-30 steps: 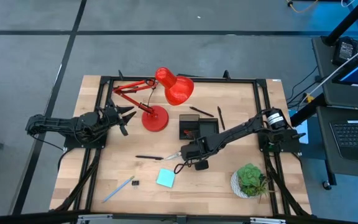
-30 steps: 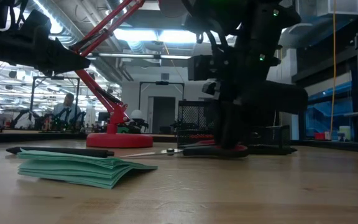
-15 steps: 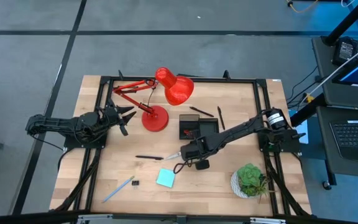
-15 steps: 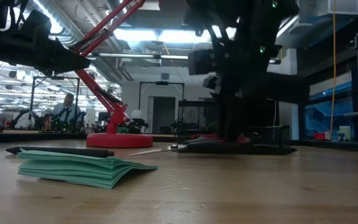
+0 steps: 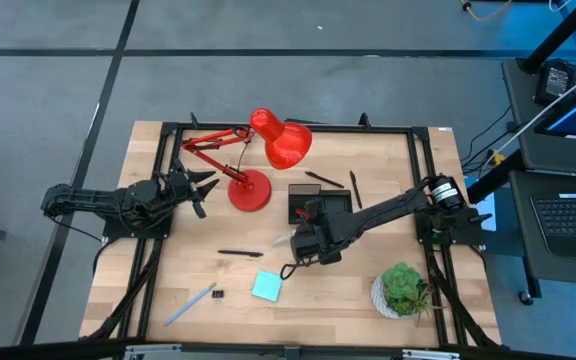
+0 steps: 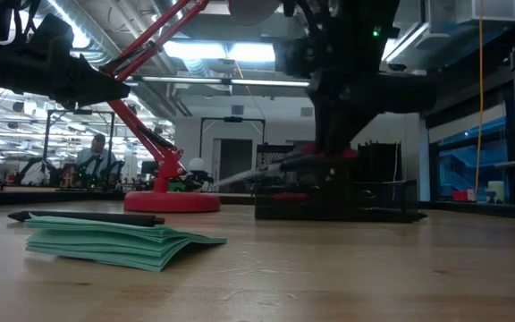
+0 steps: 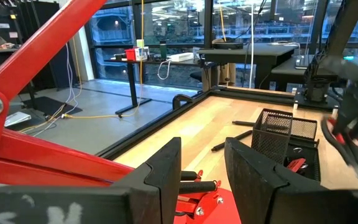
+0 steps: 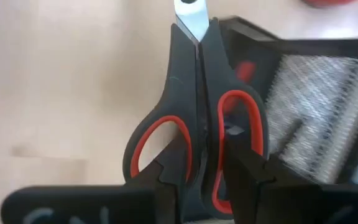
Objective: Pick and place office supplies into organizer
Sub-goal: Put the black scissor into the black desk organizer
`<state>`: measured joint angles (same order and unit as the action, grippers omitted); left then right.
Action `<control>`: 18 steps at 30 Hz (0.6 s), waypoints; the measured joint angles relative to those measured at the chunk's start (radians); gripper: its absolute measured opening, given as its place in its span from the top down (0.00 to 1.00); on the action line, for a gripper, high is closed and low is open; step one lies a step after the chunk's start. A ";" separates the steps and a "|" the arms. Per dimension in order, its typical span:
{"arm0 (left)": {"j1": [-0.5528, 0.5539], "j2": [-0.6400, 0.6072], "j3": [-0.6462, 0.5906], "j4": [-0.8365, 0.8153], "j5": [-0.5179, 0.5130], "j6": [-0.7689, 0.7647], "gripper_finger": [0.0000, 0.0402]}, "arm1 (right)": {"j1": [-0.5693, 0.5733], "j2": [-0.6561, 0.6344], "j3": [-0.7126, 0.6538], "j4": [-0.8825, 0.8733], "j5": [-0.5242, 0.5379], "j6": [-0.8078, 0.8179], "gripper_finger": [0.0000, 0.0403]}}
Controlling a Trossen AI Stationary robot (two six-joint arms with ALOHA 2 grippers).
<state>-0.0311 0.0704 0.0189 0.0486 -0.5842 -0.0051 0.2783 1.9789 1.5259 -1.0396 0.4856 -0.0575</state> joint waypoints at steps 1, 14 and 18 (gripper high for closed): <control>0.000 0.000 0.000 0.000 0.000 0.000 0.71 | 0.000 0.000 0.012 -0.030 0.026 0.002 0.80; 0.000 0.000 0.000 0.000 0.000 0.000 0.71 | 0.008 0.000 0.227 -0.379 0.254 0.082 0.80; 0.000 0.000 0.000 0.000 0.000 0.000 0.71 | 0.008 0.000 0.265 -0.487 0.354 0.103 0.80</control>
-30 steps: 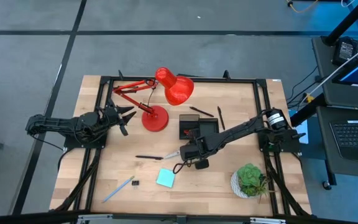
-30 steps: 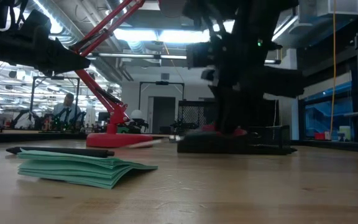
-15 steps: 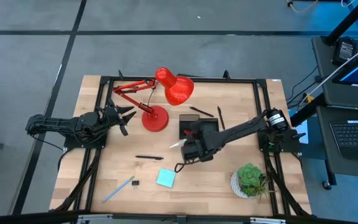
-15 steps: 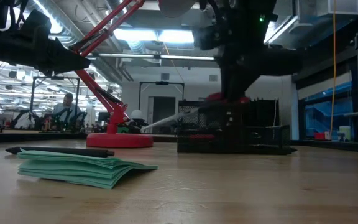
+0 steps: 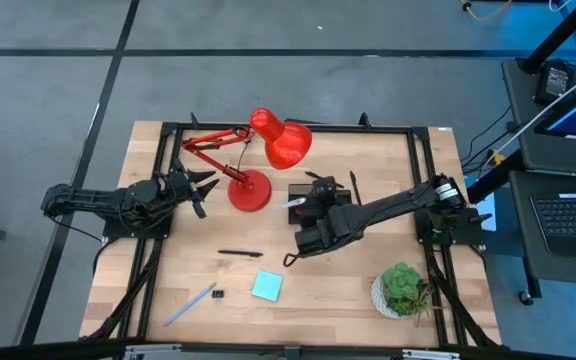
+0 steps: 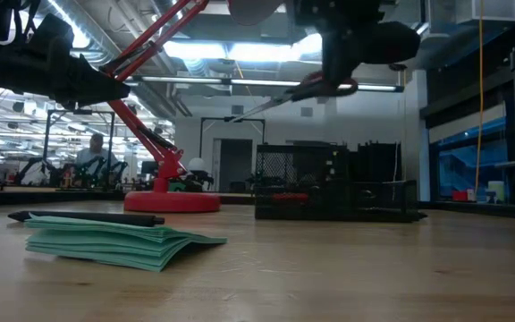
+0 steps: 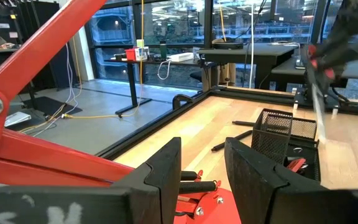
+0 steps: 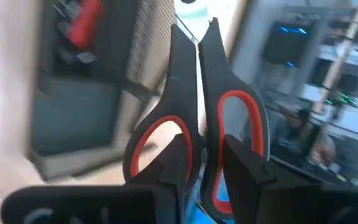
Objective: Pick and place office supplies into organizer
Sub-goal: Put the black scissor into the black desk organizer
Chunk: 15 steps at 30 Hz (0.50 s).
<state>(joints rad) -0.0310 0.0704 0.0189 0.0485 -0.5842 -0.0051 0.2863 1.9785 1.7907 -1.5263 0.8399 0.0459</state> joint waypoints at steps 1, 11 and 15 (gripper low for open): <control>0.000 0.000 0.000 0.000 0.000 0.000 0.71 | 0.000 0.000 0.007 -0.030 0.016 0.008 0.80; 0.000 0.001 0.000 0.000 0.000 0.000 0.71 | -0.004 -0.013 0.004 -0.044 0.065 -0.037 0.80; 0.000 0.001 0.000 0.000 0.000 0.000 0.71 | -0.020 -0.013 0.004 -0.044 0.076 -0.076 0.80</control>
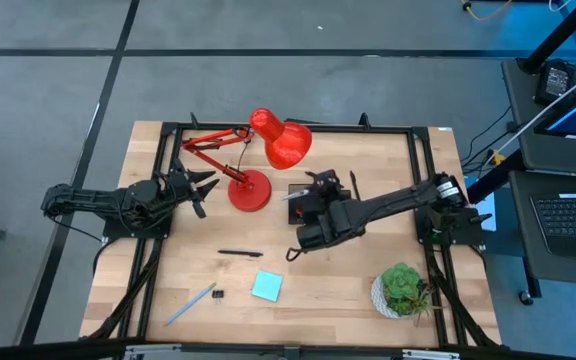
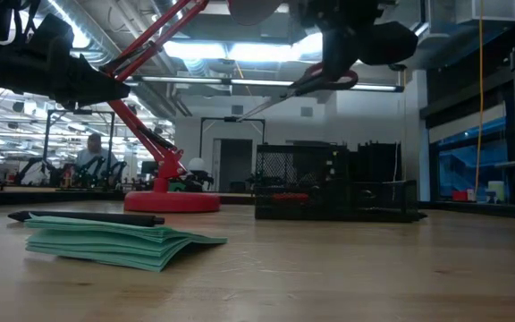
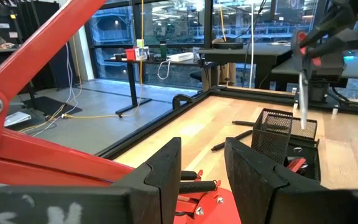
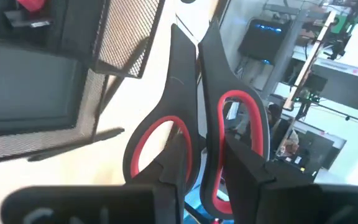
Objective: Pick and place office supplies into organizer
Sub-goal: Put the black scissor into the black desk organizer
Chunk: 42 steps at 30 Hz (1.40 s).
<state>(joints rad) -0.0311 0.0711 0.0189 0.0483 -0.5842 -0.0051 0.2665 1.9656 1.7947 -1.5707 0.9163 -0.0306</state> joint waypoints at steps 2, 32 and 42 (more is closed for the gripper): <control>0.000 0.000 0.000 0.000 0.000 0.000 0.71 | -0.011 0.000 0.000 0.000 0.014 -0.012 0.80; 0.000 0.001 0.000 0.000 0.000 -0.008 0.71 | -0.048 -0.208 -0.324 0.089 0.044 -0.071 0.80; 0.000 0.001 0.000 0.000 0.000 0.008 0.71 | -0.049 -0.206 -0.394 0.350 0.046 -0.285 0.80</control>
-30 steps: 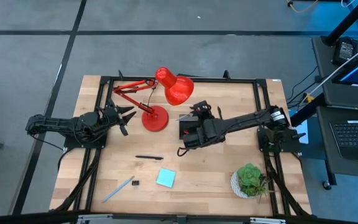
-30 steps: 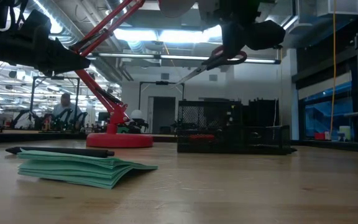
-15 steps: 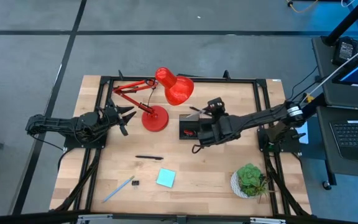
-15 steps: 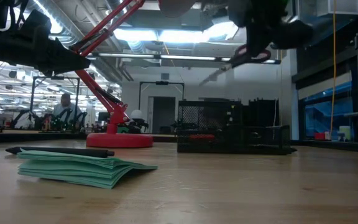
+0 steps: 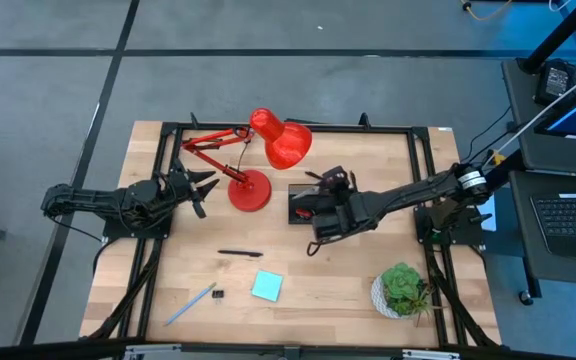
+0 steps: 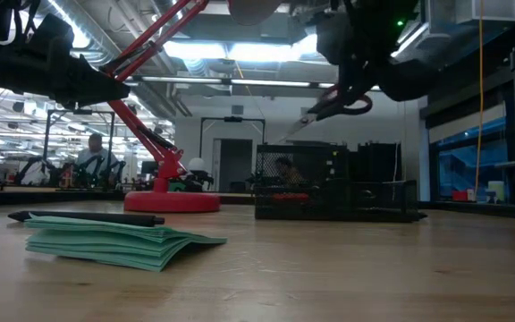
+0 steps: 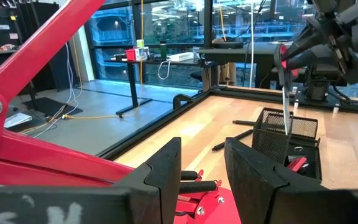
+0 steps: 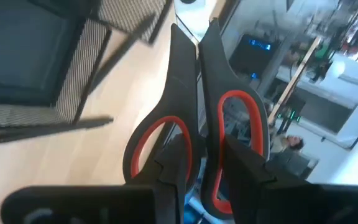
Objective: Pick and place office supplies into organizer
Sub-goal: Put the black scissor into the black desk organizer
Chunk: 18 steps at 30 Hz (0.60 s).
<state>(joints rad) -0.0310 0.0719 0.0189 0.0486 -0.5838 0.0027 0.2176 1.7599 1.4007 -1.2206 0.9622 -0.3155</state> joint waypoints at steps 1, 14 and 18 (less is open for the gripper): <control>0.000 0.000 0.000 0.000 0.000 0.001 0.71 | 0.000 0.000 -0.002 0.018 0.000 -0.028 0.80; 0.000 0.000 0.000 0.000 0.000 0.003 0.71 | -0.057 0.000 -0.016 0.085 -0.004 -0.179 0.80; 0.000 0.000 0.000 0.000 0.000 0.003 0.71 | -0.065 0.000 -0.016 0.089 0.004 -0.241 0.80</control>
<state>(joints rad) -0.0311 0.0719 0.0189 0.0484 -0.5842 0.0057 0.1527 1.7599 1.3846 -1.1321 0.9659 -0.5563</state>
